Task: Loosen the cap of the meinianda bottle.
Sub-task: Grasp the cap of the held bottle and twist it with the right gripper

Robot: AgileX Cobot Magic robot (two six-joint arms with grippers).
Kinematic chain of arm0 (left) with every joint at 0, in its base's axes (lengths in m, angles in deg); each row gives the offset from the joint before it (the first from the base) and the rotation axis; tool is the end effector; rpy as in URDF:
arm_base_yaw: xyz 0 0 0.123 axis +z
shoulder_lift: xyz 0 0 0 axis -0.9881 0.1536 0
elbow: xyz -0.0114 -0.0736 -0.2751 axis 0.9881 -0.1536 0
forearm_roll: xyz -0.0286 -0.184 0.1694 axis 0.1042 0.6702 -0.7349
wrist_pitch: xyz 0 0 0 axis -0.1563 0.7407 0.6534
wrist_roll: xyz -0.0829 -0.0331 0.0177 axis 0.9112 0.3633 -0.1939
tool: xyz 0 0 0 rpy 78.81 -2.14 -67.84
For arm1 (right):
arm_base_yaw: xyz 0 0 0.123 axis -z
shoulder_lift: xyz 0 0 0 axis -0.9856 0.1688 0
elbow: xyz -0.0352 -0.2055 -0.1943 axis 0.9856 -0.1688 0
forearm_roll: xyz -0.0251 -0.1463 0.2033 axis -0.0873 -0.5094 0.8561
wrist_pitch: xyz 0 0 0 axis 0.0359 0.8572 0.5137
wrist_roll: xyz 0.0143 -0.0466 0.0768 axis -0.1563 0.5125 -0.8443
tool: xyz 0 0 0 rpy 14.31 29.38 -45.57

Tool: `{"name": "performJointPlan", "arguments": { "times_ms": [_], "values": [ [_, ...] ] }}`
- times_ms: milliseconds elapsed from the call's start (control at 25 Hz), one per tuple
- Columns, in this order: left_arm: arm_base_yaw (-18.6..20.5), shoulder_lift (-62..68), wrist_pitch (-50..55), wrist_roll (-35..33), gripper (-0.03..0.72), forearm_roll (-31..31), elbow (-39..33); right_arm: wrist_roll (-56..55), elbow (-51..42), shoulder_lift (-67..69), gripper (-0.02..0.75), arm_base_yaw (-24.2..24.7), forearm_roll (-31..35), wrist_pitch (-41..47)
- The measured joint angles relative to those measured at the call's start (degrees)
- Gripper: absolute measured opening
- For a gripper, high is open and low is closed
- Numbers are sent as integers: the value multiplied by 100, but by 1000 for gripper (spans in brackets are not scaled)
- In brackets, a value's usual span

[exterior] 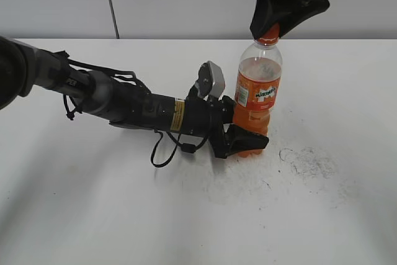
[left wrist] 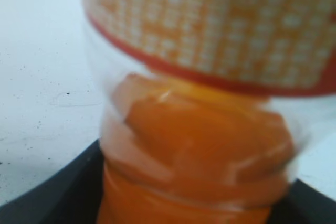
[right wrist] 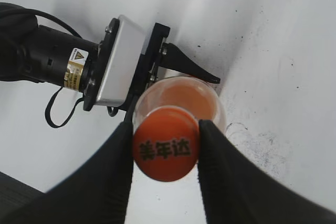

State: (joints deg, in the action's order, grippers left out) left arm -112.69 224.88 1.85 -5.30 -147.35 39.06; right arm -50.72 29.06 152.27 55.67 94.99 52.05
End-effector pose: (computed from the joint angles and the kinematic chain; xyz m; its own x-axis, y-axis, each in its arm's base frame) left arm 0.3540 -0.3050 0.0547 -0.0768 0.2543 -0.9641 0.9970 0.0222 -0.0736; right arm 0.3381 0.1728 0.3220 -0.8831 -0.2996 -0.3611 -0.3875 0.8996 0.2012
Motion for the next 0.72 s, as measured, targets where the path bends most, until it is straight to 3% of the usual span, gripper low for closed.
{"name": "performJointPlan", "arguments": {
  "times_ms": [240,400,520,640,720],
  "values": [
    [0,0,0,6,545,0,0,1244,0,0,267,0,-7,7],
    [0,0,0,-26,545,-24,0,4253,17,-6,267,0,-7,115],
    [0,0,0,-83,545,-42,0,5475,17,-25,267,0,-7,190],
    [0,0,0,-88,545,-42,2,5384,17,-25,267,0,-17,201],
    [0,0,0,-74,545,-37,2,4845,17,-25,310,0,-32,167]
  ]
}}
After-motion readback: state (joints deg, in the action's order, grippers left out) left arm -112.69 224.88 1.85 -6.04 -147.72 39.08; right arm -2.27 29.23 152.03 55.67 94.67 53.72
